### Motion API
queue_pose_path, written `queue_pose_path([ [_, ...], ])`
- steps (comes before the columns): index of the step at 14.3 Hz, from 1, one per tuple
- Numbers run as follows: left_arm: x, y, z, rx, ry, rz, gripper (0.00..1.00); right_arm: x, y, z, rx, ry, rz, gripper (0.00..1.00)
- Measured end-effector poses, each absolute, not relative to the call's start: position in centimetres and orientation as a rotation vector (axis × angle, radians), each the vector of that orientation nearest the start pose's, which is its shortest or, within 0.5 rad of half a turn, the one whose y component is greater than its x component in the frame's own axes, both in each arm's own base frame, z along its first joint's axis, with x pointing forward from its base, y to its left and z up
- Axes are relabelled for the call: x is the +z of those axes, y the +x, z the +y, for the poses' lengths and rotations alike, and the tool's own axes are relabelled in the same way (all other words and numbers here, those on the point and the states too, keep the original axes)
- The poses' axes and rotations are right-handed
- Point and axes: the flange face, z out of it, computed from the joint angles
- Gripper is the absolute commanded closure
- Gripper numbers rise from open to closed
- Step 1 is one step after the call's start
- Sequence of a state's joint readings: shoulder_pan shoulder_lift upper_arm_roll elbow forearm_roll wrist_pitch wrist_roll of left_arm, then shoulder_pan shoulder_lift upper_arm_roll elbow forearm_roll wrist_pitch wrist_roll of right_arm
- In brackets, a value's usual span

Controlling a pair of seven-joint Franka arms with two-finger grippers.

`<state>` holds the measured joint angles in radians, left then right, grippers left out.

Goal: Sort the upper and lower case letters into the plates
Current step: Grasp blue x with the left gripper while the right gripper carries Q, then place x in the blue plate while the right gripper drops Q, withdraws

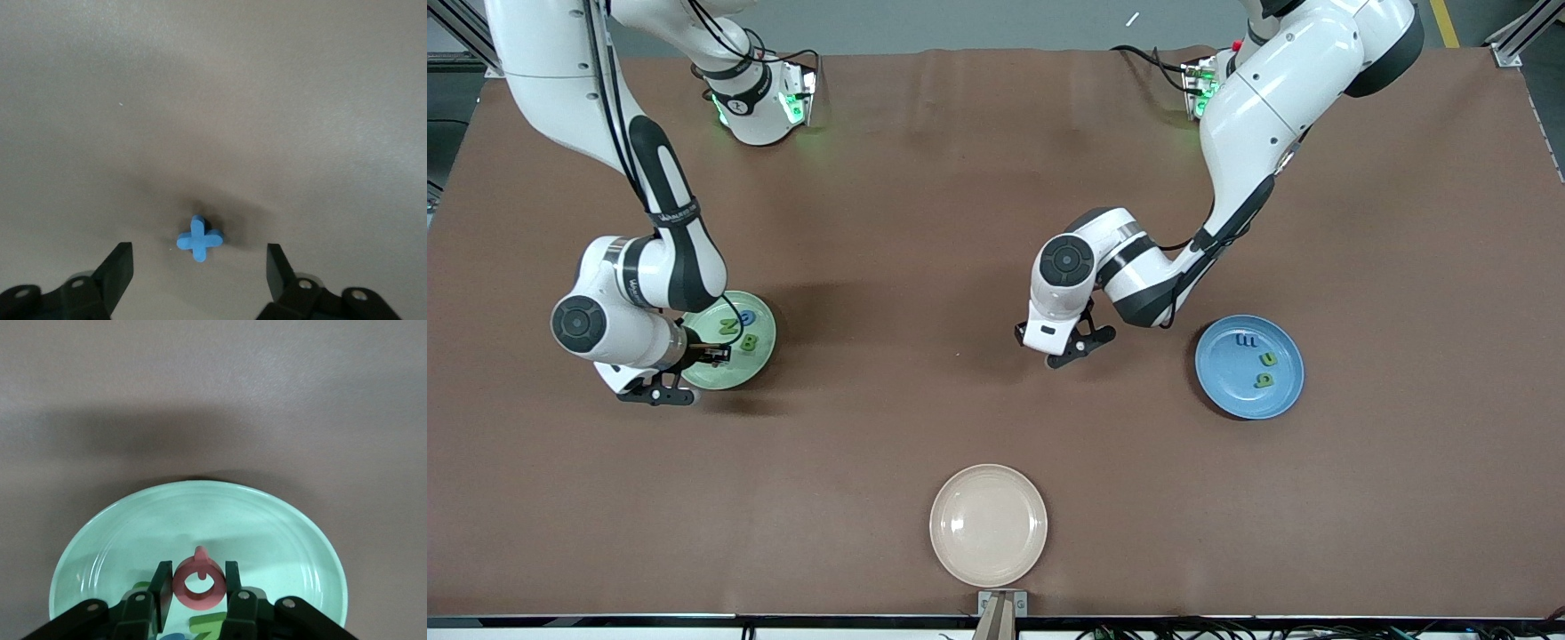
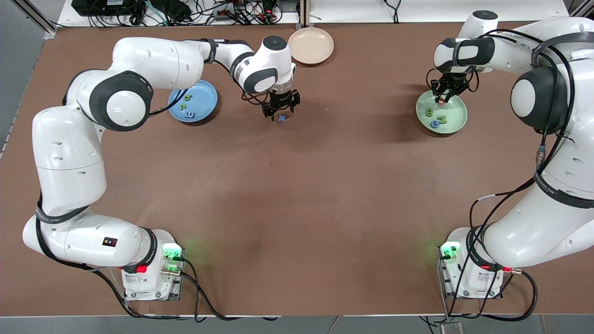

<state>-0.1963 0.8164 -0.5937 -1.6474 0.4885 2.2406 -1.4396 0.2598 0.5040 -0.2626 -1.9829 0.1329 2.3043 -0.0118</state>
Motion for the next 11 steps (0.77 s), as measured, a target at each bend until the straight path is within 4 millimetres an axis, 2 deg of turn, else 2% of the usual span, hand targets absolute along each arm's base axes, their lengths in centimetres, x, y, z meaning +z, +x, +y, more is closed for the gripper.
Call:
queue_pose_path([
  [2,18.56,51.22,-43.53,0.124,-3.030,-0.713,0.43,20.12,59.29,0.37,0.262,-3.165,0.106,0.86],
  [3,18.33,51.08,-43.45,0.128,-3.028,-0.711,0.46,20.11,59.29,0.36,0.262,-3.165,0.106,0.60],
  [4,18.14,50.98,-43.35,0.131,-3.025,-0.710,0.49,20.10,59.28,0.36,0.263,-3.165,0.106,0.11],
  [5,17.99,50.89,-43.27,0.133,-3.023,-0.709,0.50,20.07,59.27,0.35,0.264,-3.165,0.106,0.00],
  [11,17.98,51.08,-43.31,0.119,-3.047,-0.719,0.57,20.04,59.25,0.37,0.272,-3.164,0.107,0.00],
])
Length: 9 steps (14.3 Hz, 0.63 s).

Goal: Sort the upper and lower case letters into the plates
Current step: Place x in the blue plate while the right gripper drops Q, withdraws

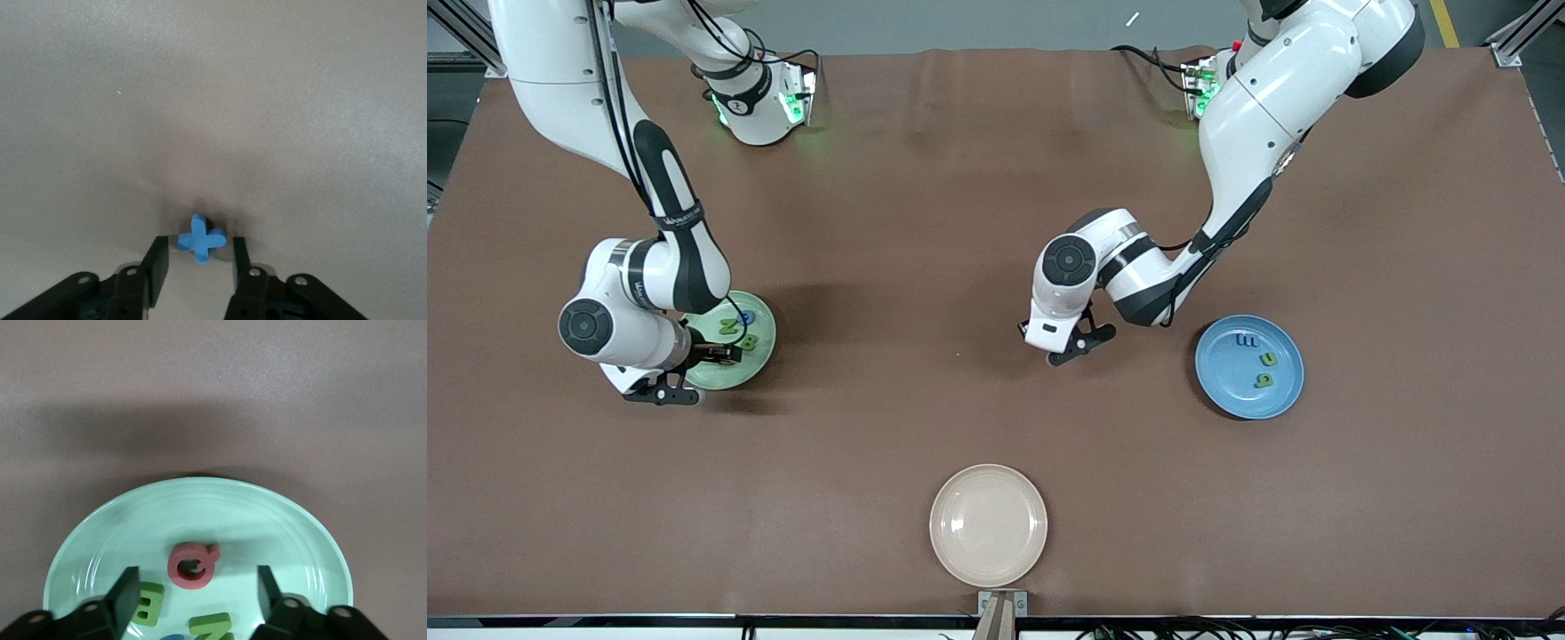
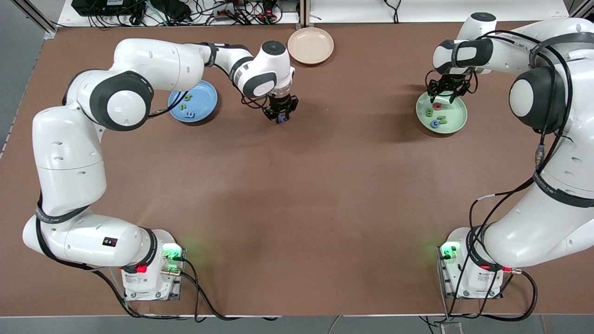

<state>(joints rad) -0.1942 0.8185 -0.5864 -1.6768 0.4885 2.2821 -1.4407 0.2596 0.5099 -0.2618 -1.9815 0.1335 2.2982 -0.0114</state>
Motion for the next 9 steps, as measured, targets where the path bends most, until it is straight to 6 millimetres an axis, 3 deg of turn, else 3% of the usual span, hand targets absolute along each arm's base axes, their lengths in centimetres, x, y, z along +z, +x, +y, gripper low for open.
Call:
queue_pose_path([
  [4,17.7,51.6,-42.8,0.098,-3.060,-0.740,0.60,22.3,59.9,0.7,0.300,-3.150,0.100,0.00],
  [9,17.6,51.7,-42.7,0.093,-3.064,-0.748,0.77,29.0,61.5,1.4,0.368,-3.116,0.083,0.00],
])
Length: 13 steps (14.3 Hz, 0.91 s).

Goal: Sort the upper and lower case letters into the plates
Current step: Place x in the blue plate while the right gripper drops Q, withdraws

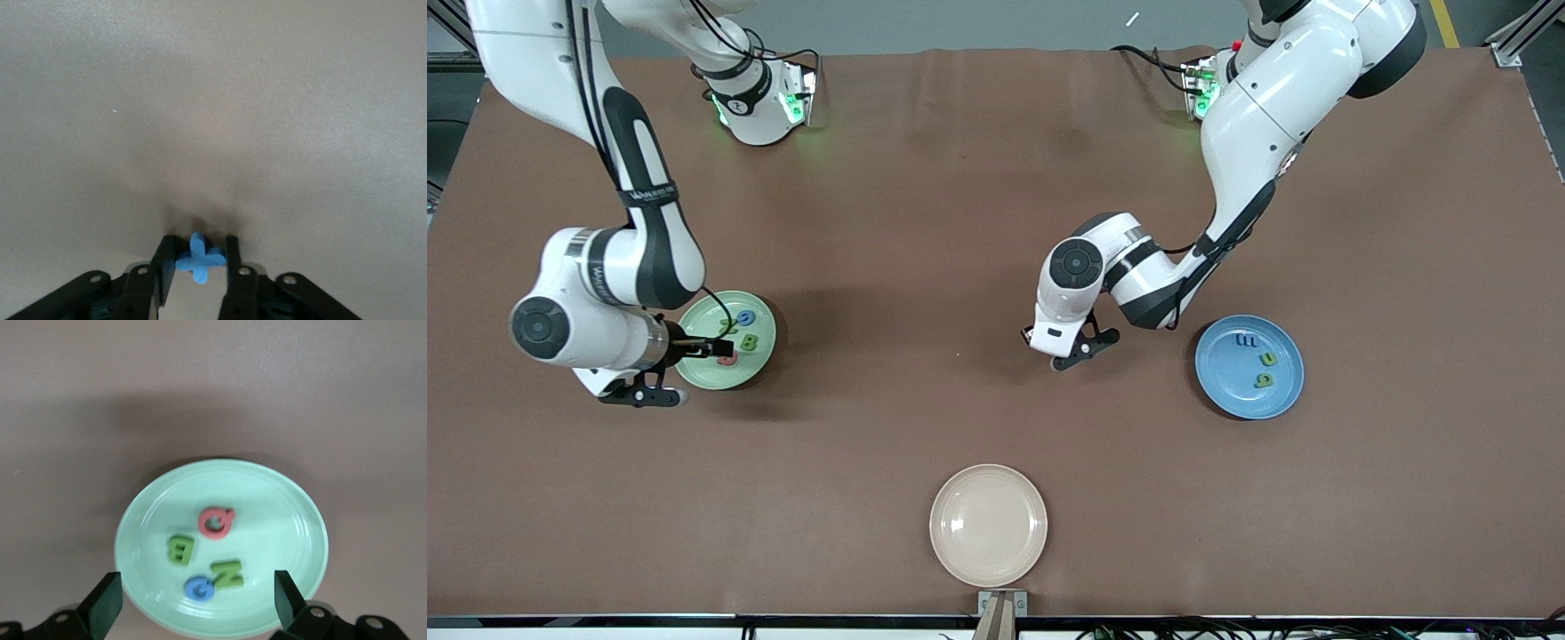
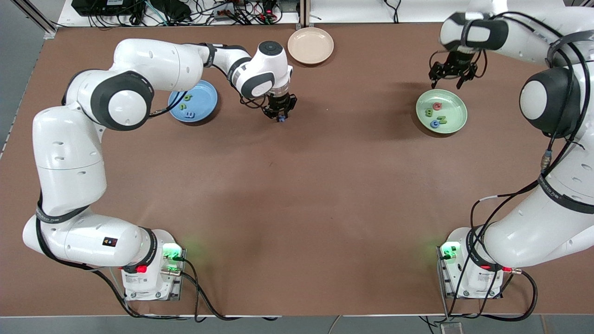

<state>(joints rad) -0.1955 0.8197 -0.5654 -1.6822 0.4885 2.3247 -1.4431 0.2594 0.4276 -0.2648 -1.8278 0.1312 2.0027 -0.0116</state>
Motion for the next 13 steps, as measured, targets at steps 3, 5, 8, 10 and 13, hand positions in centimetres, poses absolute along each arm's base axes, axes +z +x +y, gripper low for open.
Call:
queue_pose_path([
  [3,17.6,51.7,-42.7,0.093,-3.064,-0.749,0.86,34.3,63.0,1.7,0.436,-3.116,0.055,0.00],
  [5,17.6,51.7,-42.7,0.093,-3.063,-0.751,0.87,37.9,63.5,1.5,0.484,-3.137,0.035,0.00],
  [8,17.6,51.9,-42.5,0.092,-3.060,-0.763,0.89,42.2,63.6,0.0,0.474,-3.149,0.031,0.00],
  [10,17.8,52.4,-41.7,0.097,-3.033,-0.776,0.90,43.8,63.3,-1.8,0.451,-3.138,0.015,0.00],
  [13,20.4,54.3,-39.2,0.081,-2.976,-0.815,0.90,45.7,62.8,-4.2,0.405,-3.123,0.036,0.00],
])
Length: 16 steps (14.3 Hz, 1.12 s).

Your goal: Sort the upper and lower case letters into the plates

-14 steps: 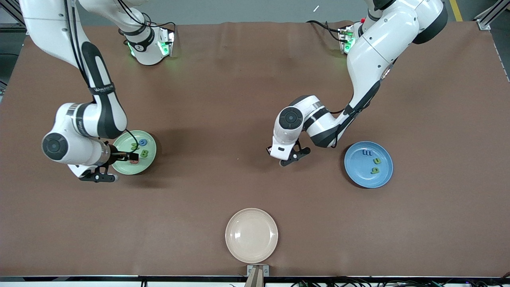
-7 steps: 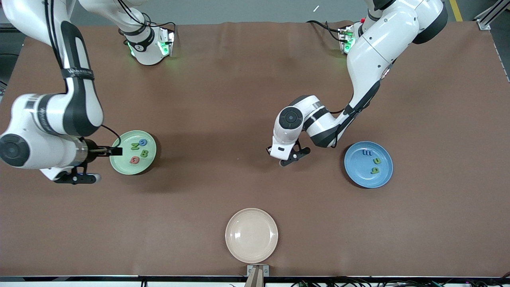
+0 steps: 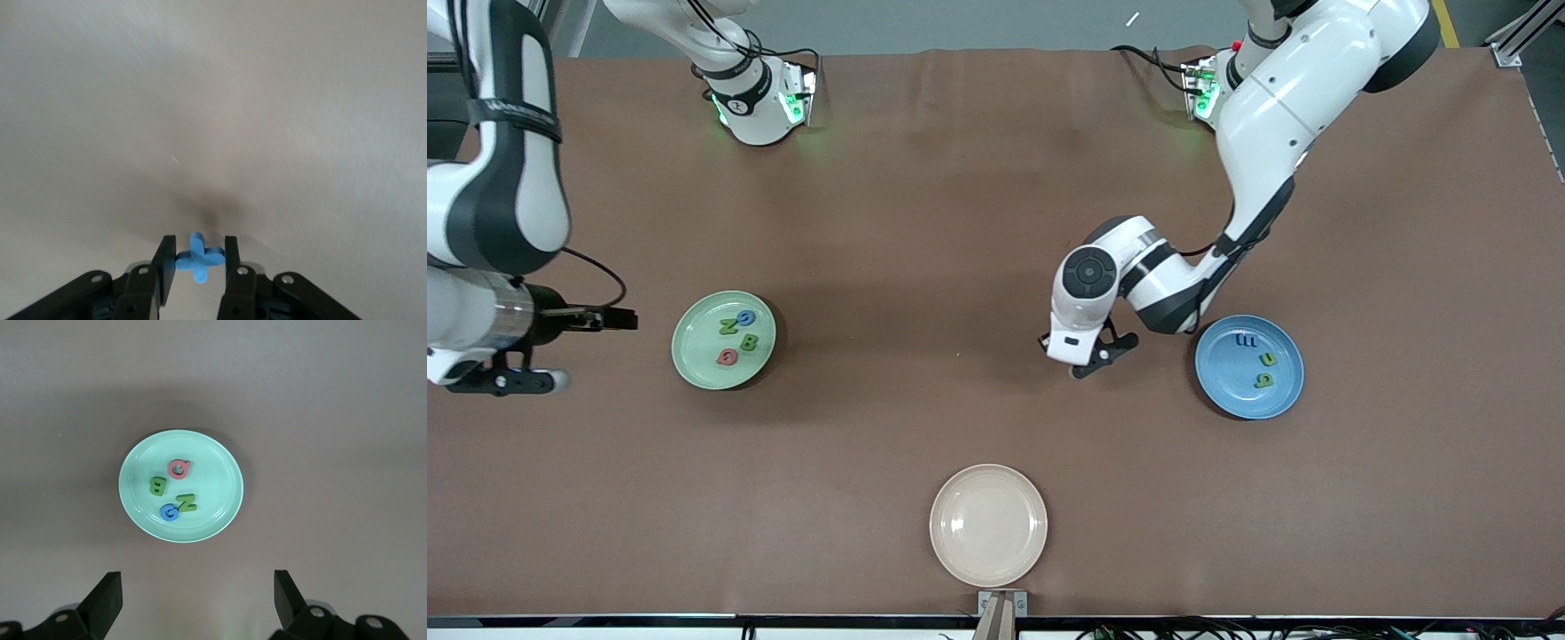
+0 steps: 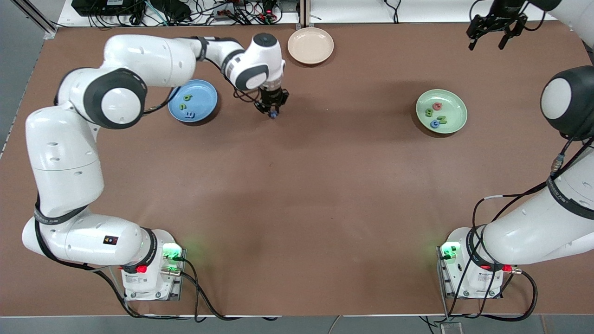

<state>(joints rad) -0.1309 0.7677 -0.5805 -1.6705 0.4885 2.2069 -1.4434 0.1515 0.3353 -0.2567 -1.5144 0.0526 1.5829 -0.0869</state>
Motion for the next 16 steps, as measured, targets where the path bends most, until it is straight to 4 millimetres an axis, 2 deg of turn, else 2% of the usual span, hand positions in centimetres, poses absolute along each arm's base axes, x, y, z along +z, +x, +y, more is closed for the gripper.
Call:
queue_pose_path([
  [3,24.9,56.5,-35.4,0.096,-2.980,-0.791,0.90,47.1,62.5,-3.8,0.364,-3.095,0.007,0.00],
  [4,25.9,57.3,-33.4,0.117,-2.989,-0.776,0.90,47.5,62.4,-3.6,0.353,-3.093,0.001,0.00],
  [6,27.0,58.6,-28.0,0.158,-3.015,-0.731,0.90,48.1,62.3,-3.8,0.340,-3.094,0.000,0.00],
  [9,26.5,59.9,-18.9,0.170,-3.024,-0.593,0.90,48.2,62.3,-3.7,0.338,-3.105,-0.015,0.00],
  [11,25.7,60.7,-14.2,0.126,-3.008,-0.504,0.90,48.2,62.3,-3.5,0.338,-3.109,-0.029,0.00],
  [13,25.0,61.6,-11.3,0.068,-3.040,-0.441,0.90,48.2,62.3,-3.6,0.336,-3.109,-0.027,0.00],
  [16,23.5,62.4,-9.3,0.003,-3.080,-0.388,0.90,48.5,62.3,-3.8,0.324,-3.110,-0.022,0.00],
])
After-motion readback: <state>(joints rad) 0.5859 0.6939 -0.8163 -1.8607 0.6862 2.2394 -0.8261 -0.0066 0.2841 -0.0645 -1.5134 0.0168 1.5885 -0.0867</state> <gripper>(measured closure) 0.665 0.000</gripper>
